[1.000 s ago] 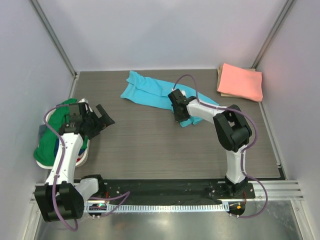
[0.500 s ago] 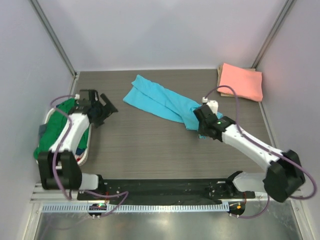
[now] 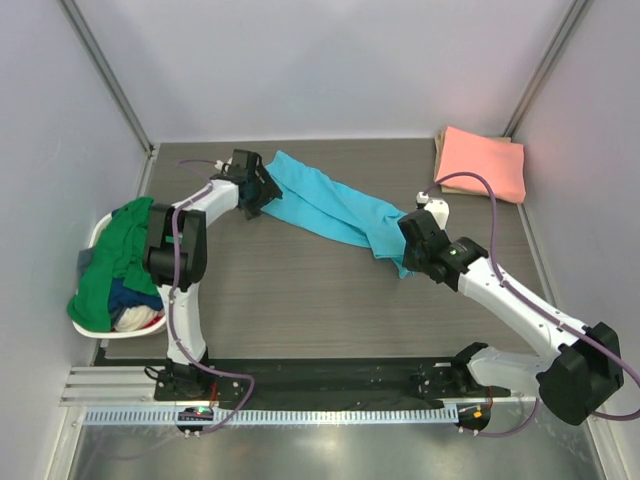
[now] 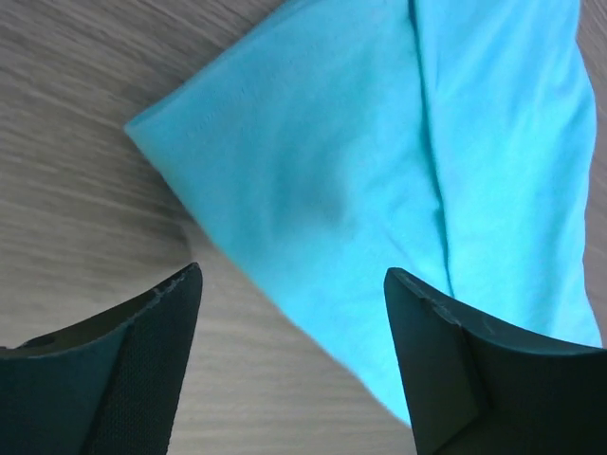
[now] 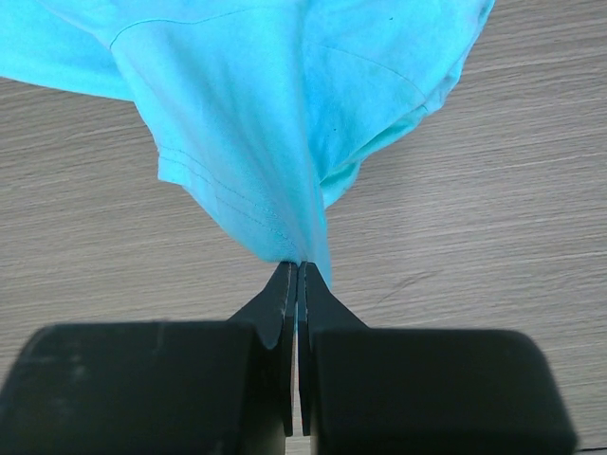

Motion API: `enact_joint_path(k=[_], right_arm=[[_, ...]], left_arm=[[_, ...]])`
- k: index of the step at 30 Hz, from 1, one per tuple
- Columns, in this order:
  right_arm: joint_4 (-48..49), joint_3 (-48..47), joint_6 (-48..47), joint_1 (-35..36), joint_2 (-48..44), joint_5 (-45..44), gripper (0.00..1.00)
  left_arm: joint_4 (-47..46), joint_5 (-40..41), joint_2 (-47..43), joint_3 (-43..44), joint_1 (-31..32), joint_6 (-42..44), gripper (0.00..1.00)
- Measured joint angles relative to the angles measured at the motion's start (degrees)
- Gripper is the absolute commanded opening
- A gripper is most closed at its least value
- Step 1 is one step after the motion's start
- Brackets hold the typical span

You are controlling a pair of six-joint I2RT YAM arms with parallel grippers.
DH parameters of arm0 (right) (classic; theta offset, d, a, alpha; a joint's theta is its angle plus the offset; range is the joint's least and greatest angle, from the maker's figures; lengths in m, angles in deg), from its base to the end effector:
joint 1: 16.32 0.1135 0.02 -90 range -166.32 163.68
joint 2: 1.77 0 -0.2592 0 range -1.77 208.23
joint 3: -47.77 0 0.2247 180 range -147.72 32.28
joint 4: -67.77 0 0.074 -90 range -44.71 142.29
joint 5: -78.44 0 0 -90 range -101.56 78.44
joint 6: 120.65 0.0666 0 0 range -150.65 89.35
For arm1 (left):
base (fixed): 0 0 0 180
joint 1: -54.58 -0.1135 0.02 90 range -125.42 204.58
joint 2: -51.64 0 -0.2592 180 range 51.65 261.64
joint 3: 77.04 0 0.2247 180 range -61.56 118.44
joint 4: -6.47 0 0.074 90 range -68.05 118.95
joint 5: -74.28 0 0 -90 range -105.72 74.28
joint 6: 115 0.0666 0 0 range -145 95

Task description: Fold and stack the t-shirts

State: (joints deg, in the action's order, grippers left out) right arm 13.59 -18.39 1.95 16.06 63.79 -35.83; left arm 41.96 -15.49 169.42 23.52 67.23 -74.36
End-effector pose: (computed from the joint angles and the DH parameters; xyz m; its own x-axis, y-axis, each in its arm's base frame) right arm 0.1983 0.0933 0.2434 -0.7245 0.1222 -0.6784 0.1285 0.9909 0.0412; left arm 0.4300 -0.0962 0.1644 -0.6700 -0.6273 -0.3970 -0.4480 0.7680 -0.4576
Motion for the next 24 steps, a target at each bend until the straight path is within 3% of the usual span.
enact_joint_path(k=[2,3,6,10,14,15,16,17,18,19,21,24], right_arm=[[-0.1,-0.1,-0.3,0.0,0.0,0.4,0.01],[-0.2,-0.2,-0.5,-0.2,0.0,0.5,0.01],[-0.2,-0.5,-0.9,-0.7,0.0,0.5,0.01],[-0.3,-1.7,-1.4,-3.8,0.7,0.8,0.01],[-0.2,-4.0,-2.7,-8.3,1.6,1.4,0.01],[-0.2,-4.6,-3.1,-9.7,1.7,1.5,0.01],[-0.2,-5.0,-3.4,-10.5,1.7,1.5,0.01],[-0.1,-5.5,-3.8,-11.4,1.7,1.5,0.01],[-0.1,-5.8,-4.1,-12.0,1.6,1.5,0.01],[0.0,-6.0,-4.3,-12.3,1.5,1.6,0.01],[-0.1,-6.0,-4.7,-12.5,1.0,2.4,0.01],[0.0,-5.7,-5.0,-12.5,-0.2,4.2,0.01]], left_arm=[[-0.5,1.0,2.2,1.3,0.0,-0.9,0.56],[-0.5,1.3,3.2,1.9,0.0,-1.6,0.36],[-1.0,1.7,4.8,3.3,-0.1,-1.9,0.02],[-2.8,1.5,4.3,1.3,0.2,-2.6,0.00],[-4.6,1.4,-4.7,-11.8,2.0,-5.1,0.00],[-4.6,1.3,-8.6,-16.8,3.0,-6.0,0.01],[-4.5,1.2,-11.8,-20.7,4.0,-6.7,0.08],[-4.2,1.2,-15.9,-25.4,5.4,-7.5,0.25],[-3.6,1.0,-19.8,-29.6,7.0,-8.1,0.60],[-2.8,0.7,-23.5,-33.2,8.5,-8.8,0.70],[-2.0,-0.4,-30.0,-38.9,11.8,-10.1,0.82],[1.7,-0.9,-38.1,-43.5,13.7,-10.2,0.83]])
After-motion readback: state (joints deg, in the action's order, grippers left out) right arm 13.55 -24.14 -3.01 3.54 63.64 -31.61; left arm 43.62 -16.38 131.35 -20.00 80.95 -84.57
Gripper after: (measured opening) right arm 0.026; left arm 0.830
